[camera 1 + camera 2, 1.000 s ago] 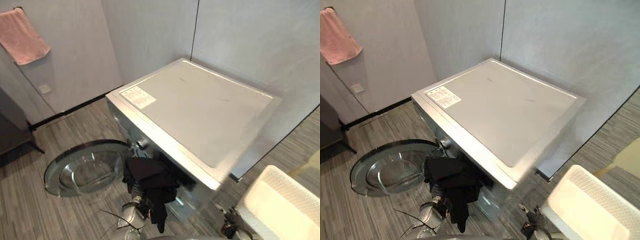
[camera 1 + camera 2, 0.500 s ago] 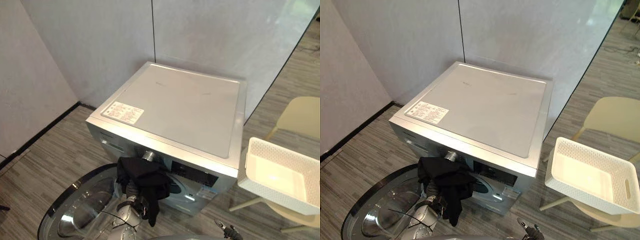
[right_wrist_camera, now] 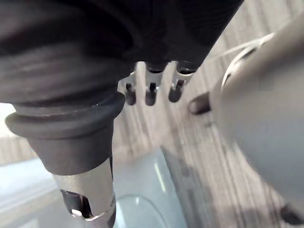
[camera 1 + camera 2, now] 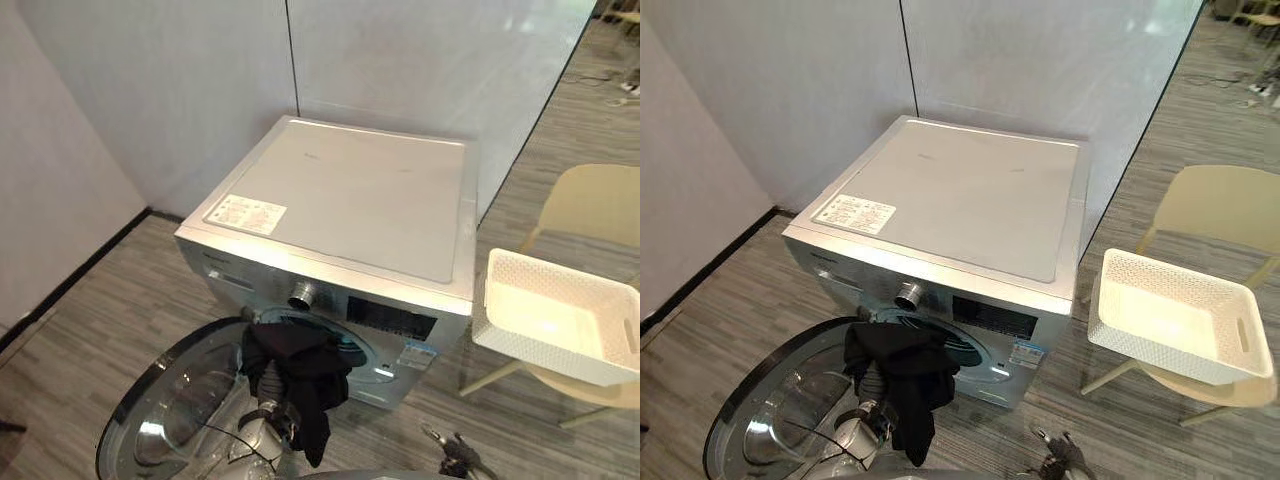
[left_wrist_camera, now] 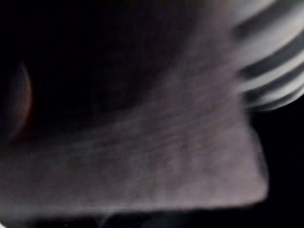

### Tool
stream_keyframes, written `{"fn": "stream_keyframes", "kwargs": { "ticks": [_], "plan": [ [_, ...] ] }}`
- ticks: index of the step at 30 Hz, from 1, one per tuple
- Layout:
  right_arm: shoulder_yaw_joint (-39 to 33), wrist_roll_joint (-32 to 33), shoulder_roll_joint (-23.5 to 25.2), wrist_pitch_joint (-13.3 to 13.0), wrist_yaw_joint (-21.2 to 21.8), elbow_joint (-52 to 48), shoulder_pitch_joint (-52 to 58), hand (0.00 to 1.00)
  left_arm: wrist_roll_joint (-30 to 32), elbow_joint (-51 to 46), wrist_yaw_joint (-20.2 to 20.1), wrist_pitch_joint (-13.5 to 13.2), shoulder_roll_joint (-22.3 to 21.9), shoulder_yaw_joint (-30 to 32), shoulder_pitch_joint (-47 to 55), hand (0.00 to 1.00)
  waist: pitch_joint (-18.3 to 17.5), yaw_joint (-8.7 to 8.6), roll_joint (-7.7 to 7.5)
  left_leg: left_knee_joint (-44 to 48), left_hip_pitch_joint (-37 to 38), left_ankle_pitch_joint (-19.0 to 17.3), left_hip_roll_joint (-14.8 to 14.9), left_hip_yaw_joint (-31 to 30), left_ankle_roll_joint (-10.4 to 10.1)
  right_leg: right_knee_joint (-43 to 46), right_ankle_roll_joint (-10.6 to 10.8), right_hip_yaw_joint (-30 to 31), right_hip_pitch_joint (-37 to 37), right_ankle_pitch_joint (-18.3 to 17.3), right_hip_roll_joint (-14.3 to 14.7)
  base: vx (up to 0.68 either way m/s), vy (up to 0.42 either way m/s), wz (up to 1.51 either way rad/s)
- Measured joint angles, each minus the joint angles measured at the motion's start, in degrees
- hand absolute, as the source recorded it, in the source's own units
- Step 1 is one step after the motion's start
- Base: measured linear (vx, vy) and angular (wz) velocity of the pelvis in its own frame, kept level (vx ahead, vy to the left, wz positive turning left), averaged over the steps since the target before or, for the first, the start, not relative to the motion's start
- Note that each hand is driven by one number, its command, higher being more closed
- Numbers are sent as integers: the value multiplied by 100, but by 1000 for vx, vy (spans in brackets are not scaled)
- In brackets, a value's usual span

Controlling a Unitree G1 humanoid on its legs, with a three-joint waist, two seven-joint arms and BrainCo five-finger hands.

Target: Pick up the laundry basket with both hands and put the clothes into the washing machine.

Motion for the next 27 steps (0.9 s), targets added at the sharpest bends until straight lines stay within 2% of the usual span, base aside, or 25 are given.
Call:
{"fn": "stream_keyframes", "kwargs": {
  "ticks": [1,2,3,4,5,6,7,8,10,12,13,14,15,16,17,18,20,21,22,23,25,26,27],
  "plan": [
    [-281,-39,-50,44,0,182,48,0,-4,59,11,-2,64,-70,-23,100,-30,-157,44,-629,203,-359,-217,58,-95,-193,264,20,1,124,-140,73,385,34],
    [-332,-40,-71,67,0,301,44,0,-7,125,10,-6,131,-99,-95,100,-27,-244,30,-808,245,-448,-253,115,-367,-242,341,32,2,172,-179,86,438,42],
    [-466,-53,-16,169,-22,562,25,0,-7,332,14,16,366,-125,-239,100,-8,-238,-171,-871,254,-357,-508,191,-399,-315,394,141,3,328,-363,82,273,18],
    [-507,-65,-13,169,-41,624,25,0,-7,373,18,24,580,-202,-216,100,-29,-221,-186,-779,252,-362,-608,268,-390,-390,414,46,51,496,-375,86,295,-18],
    [-503,-76,-48,153,-59,612,16,0,-2,365,15,19,738,-306,-220,100,-50,-210,-136,-702,201,-392,-721,404,-337,-540,524,78,12,800,-454,61,212,-33],
    [-482,-76,-92,153,-61,609,-20,0,-2,365,12,18,783,-349,-234,100,-74,-212,-84,-699,159,-414,-747,459,-297,-602,537,112,-41,916,-479,14,182,-35],
    [-464,-76,-138,154,-58,604,-70,0,-2,365,11,14,805,-382,-251,100,-118,-211,-59,-705,109,-432,-765,535,-265,-661,469,150,-125,1031,-491,-42,193,-55],
    [-327,-73,-227,150,-71,544,-216,0,-8,366,1,-14,853,-526,-296,100,-154,-177,75,-774,30,-433,-785,724,-230,-806,316,248,-348,1377,-499,-50,159,-60],
    [-65,-76,-257,150,-112,349,-286,0,-4,400,-21,-16,884,-719,-355,100,-187,-182,214,-980,12,-365,-818,890,-112,-901,160,263,-576,1650,-538,-67,113,-62],
    [145,-77,-284,146,-123,216,-244,0,14,457,-83,-21,882,-777,-390,100,-199,-232,240,-1133,29,-347,-859,989,-83,-889,83,243,-681,1710,-563,-45,35,-34],
    [269,-72,-303,138,-96,95,-205,0,28,563,-103,-28,850,-804,-453,100,-206,-251,300,-1158,30,-348,-799,1031,-83,-836,-26,205,-749,1780,-474,17,27,-31],
    [399,-71,-318,131,-93,54,-237,0,43,630,-106,-28,844,-870,-506,100,-184,-254,355,-1214,49,-332,-673,1095,-89,-693,-234,127,-890,1807,-312,26,21,-37],
    [448,-76,-318,130,-91,27,-262,0,49,631,-106,-29,846,-899,-506,100,-170,-251,366,-1257,74,-288,-598,1145,-105,-573,-399,64,-968,1738,-227,54,-10,-40],
    [593,-76,-315,126,-75,-62,-270,0,64,632,-107,-30,848,-912,-502,100,-93,-255,395,-1364,152,-205,-463,1173,-147,-194,-600,7,-1109,1388,-49,56,-55,-23],
    [656,-76,-300,111,-63,-92,-261,0,78,633,-107,-30,871,-921,-500,100,-69,-274,406,-1406,191,-160,-386,1150,-177,14,-574,-1,-1180,1144,50,139,-123,-9],
    [751,-76,-230,81,-42,-116,-248,0,91,634,-106,-34,909,-906,-524,100,-30,-340,290,-1496,247,-78,-274,1087,-299,143,-592,-24,-1203,609,350,134,-185,-2],
    [832,-76,-229,8,-4,-124,-295,0,99,640,-106,-41,935,-905,-637,100,95,-323,191,-1462,186,-55,-189,1001,-345,106,-463,-128,-1184,481,420,85,-191,10],
    [805,-47,-235,-65,21,-163,-361,0,119,632,-105,-41,836,-949,-763,100,369,-372,272,-1315,89,-24,-136,872,-396,285,-318,-243,-1193,372,423,8,-161,35],
    [707,-31,-263,-92,13,-248,-494,0,165,623,-103,-39,740,-986,-1012,100,771,-388,279,-1005,61,-25,-121,808,-400,748,-285,-266,-1228,113,346,-17,-151,40],
    [702,-31,-283,-86,13,-359,-508,0,179,623,-103,-39,674,-986,-1123,100,940,-388,271,-762,-10,-28,-108,805,-405,1059,-299,-276,-1288,-31,295,-73,-153,35],
    [844,-32,-306,-121,1,-689,-505,0,181,542,-82,-62,410,-983,-1400,100,1135,-380,232,298,-732,-161,76,789,-553,2209,-438,-393,-1933,-416,184,-137,-166,27],
    [897,-33,-298,-130,1,-787,-507,0,174,519,-65,-71,403,-980,-1486,100,1167,-369,180,507,-911,-204,106,809,-547,2488,-447,-374,-2140,-535,145,-158,-156,10],
    [937,-26,-225,-147,-1,-977,-518,0,157,507,31,-100,359,-964,-1696,100,1251,-365,82,863,-1248,-344,167,858,-581,2944,-476,-297,-2532,-803,93,-159,-135,-6]
  ]
}}
